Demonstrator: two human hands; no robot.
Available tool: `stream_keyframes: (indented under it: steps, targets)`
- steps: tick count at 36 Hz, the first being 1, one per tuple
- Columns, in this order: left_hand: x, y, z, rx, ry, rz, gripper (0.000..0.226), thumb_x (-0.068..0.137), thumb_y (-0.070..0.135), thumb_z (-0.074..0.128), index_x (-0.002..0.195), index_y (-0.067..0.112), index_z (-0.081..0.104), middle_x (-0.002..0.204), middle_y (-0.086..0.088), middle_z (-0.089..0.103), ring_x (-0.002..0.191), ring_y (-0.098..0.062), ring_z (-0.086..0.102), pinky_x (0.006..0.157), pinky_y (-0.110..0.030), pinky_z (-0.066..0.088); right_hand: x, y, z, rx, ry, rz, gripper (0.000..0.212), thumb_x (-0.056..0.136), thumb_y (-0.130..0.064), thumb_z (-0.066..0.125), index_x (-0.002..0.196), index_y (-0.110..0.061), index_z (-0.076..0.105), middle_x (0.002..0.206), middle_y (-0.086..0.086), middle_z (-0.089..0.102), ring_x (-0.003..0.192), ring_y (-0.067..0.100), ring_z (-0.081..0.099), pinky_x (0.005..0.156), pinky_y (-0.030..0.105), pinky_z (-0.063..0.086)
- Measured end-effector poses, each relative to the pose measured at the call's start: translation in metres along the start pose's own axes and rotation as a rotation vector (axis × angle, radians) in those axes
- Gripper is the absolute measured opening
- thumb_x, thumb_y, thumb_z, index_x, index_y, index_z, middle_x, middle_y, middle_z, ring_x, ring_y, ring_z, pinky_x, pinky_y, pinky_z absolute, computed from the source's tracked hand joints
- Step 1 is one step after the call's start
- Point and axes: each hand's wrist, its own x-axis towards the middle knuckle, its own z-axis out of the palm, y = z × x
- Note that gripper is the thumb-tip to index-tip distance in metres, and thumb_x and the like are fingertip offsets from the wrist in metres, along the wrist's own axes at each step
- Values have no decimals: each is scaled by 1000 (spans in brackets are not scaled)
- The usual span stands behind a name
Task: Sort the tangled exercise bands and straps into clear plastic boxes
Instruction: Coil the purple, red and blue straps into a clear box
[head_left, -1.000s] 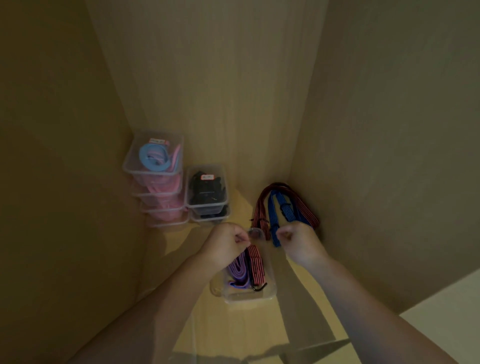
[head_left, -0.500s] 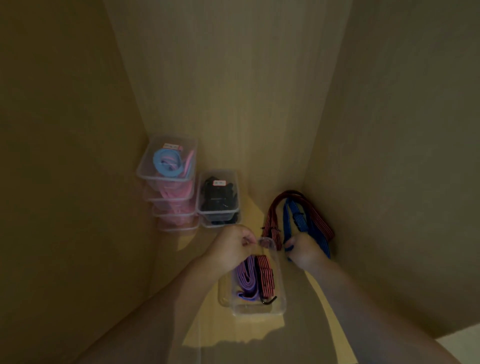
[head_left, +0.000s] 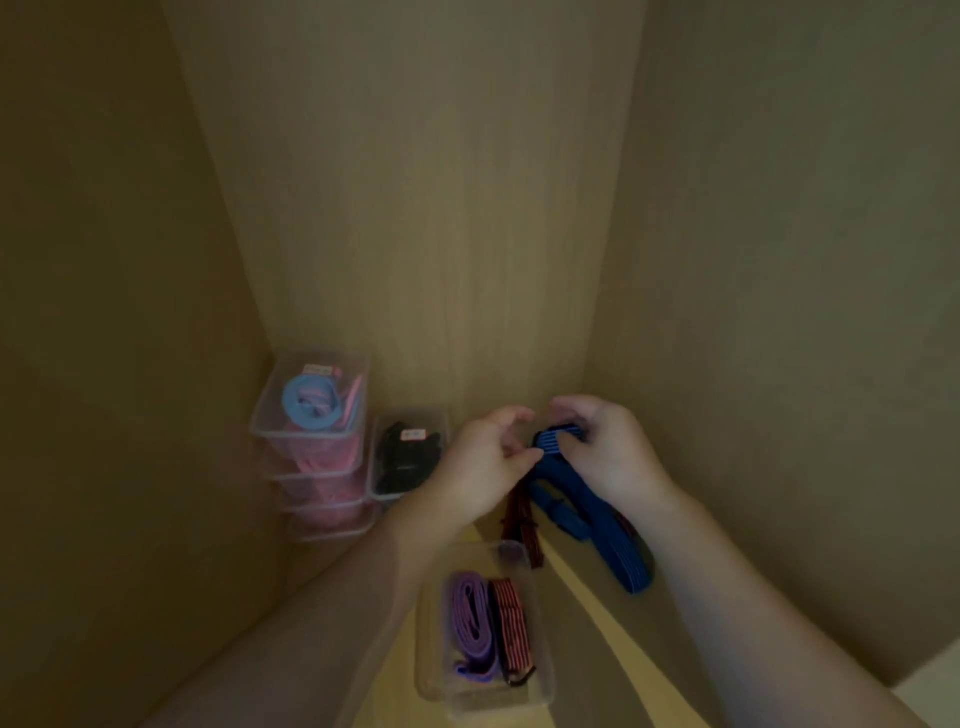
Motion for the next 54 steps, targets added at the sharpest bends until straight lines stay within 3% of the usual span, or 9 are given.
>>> stream_keyframes:
  steps: [5, 11, 15, 20, 24, 29, 33, 41, 54]
  targets:
    - [4, 12, 1, -84, -56, 34, 42, 84, 12, 71, 120, 24, 55, 108, -12, 65, 79, -24, 62, 85, -43, 54, 0, -14, -6, 118, 9, -58, 38, 88, 1, 62, 120, -20, 63, 109, -8, 65, 99, 8, 63, 91, 25, 52]
    - [0, 9, -5, -59, -77, 54, 34, 92, 19, 63, 120, 34, 53, 79, 3, 59, 65, -2, 52, 64, -13, 43, 0, -20, -6, 275, 80, -36, 19, 90, -19, 66, 108, -23, 65, 98, -8, 68, 86, 7, 67, 79, 19, 54]
    - [-1, 9, -14, -160, -62, -15, 35, 95, 13, 57, 130, 18, 52, 105, 1, 66, 86, -7, 64, 86, -26, 53, 1, -18, -1, 323, 28, 47, 22, 100, -16, 47, 113, -24, 63, 109, -5, 68, 100, 12, 65, 95, 33, 51]
    - [2, 4, -23, -414, 2, -51, 37, 93, -7, 50, 107, 27, 45, 109, -9, 61, 87, -9, 66, 76, -22, 56, -2, -14, 6, 254, -285, 135, 34, 97, -3, 50, 116, -30, 57, 98, -20, 62, 93, -6, 57, 79, 12, 43]
    - [2, -2, -28, -383, 54, -34, 45, 92, -11, 50, 106, 31, 45, 99, -3, 58, 77, -7, 65, 73, -23, 55, -1, -10, 16, 260, -282, 115, 18, 95, -16, 58, 110, -17, 69, 98, -5, 74, 94, 9, 68, 94, 29, 50]
    - [0, -6, -30, -385, 90, -40, 39, 93, -9, 51, 119, 20, 50, 94, 2, 61, 76, -9, 64, 77, -30, 56, 2, -10, 23, 337, -234, 68, 13, 92, -9, 61, 102, -4, 69, 80, -2, 71, 66, 0, 65, 63, 11, 47]
    - [1, -7, -32, -242, 232, -54, 37, 95, 6, 56, 130, 10, 50, 100, -1, 62, 70, -12, 63, 67, -22, 52, 7, -7, 30, 279, -149, 14, 6, 91, -7, 62, 90, -8, 67, 78, 3, 66, 64, 9, 60, 60, 17, 48]
    - [-4, -16, -38, 473, 215, 345, 61, 76, 22, 79, 132, 13, 56, 138, -4, 49, 125, -21, 41, 102, -23, 28, 11, -8, 33, 277, -118, 72, 10, 94, -14, 60, 93, -7, 66, 69, -3, 59, 50, 3, 51, 48, 11, 39]
    - [-8, -15, -42, 178, -49, 199, 37, 90, 14, 65, 126, 13, 57, 76, 18, 52, 65, 12, 51, 66, -7, 38, 8, -16, 19, 468, -259, 10, 17, 85, -2, 67, 102, -5, 65, 73, -4, 66, 58, -1, 57, 58, 13, 45]
